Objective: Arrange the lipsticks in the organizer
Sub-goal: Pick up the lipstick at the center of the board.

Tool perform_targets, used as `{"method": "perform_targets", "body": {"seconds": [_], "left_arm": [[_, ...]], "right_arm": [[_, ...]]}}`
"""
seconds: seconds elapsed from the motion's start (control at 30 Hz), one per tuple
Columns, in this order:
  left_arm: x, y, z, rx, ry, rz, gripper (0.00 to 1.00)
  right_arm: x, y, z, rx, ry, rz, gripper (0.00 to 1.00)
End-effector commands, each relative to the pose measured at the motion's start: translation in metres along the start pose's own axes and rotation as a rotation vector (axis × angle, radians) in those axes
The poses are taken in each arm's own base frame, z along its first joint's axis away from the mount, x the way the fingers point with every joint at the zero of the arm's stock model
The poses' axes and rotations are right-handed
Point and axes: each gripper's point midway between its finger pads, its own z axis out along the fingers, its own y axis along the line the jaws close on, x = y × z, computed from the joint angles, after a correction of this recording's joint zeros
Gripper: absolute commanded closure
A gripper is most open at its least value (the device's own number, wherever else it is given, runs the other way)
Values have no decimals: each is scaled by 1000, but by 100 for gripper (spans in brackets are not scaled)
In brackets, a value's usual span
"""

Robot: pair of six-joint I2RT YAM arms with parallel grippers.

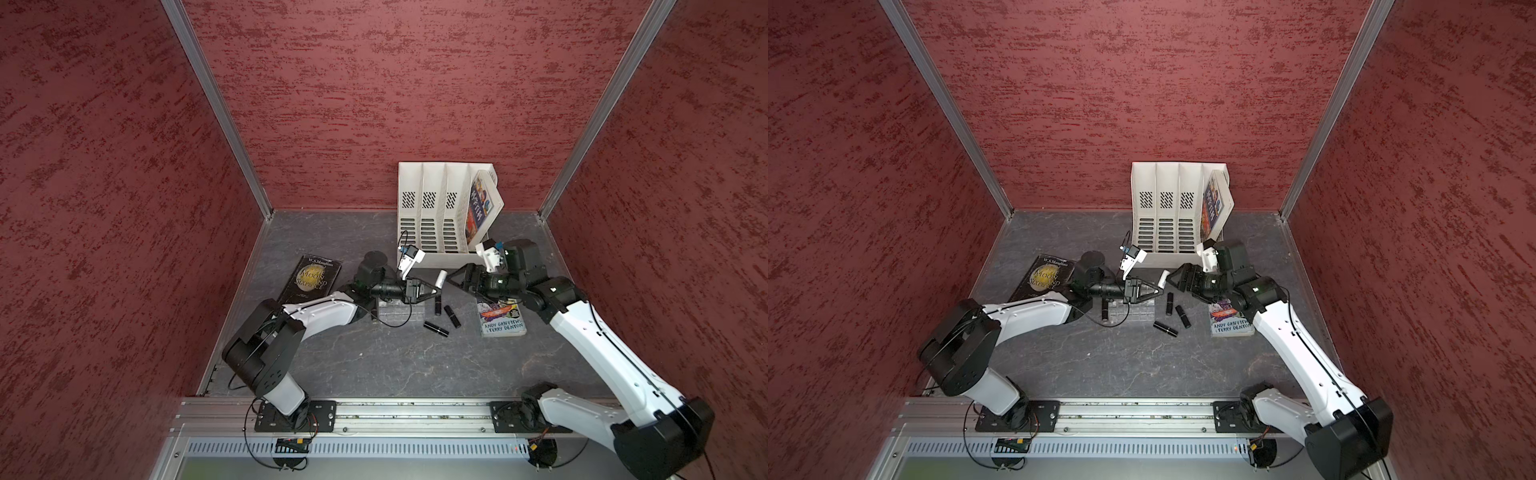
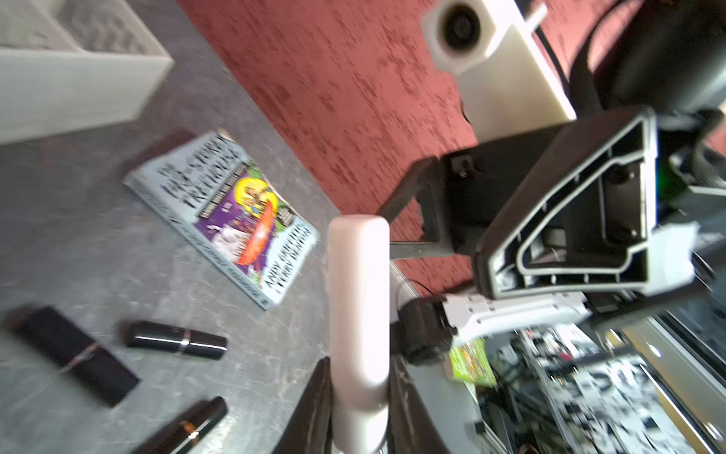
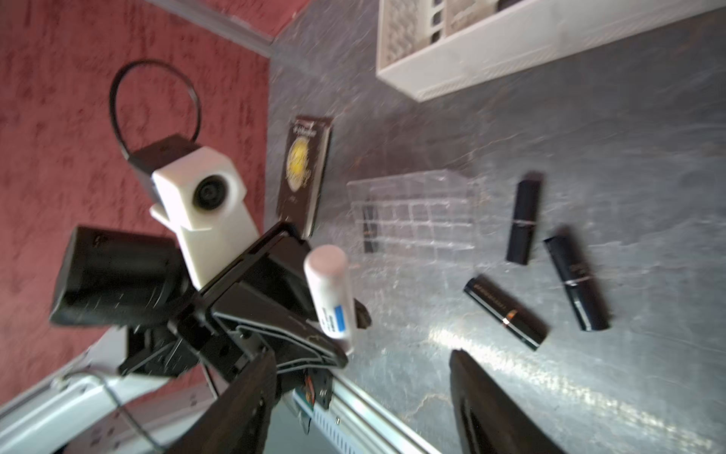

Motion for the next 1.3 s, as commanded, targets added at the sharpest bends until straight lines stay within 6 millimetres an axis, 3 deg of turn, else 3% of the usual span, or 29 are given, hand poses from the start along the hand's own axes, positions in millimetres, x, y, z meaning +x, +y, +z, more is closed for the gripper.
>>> {"method": "perform_targets", "body": {"seconds": [0.0,0.3,0.83,1.17,1.27], "left_arm": [[9,-35,-1,161,89,117,100],[16,-41,-2,198,123,134,100],[18,-45,0,218,136,145,100],[14,-42,2,188,136,148,100],[13,-41,2,177,130,143,93]], "right_arm": [[19,42,-21,-222,126,-134,32],[17,49,-21,-258,162,-120,55],[18,22,-7,-155,187,-67,58],[13,23,6,-197,195,-16,68],[12,19,9,-188,189,-4,72]]}}
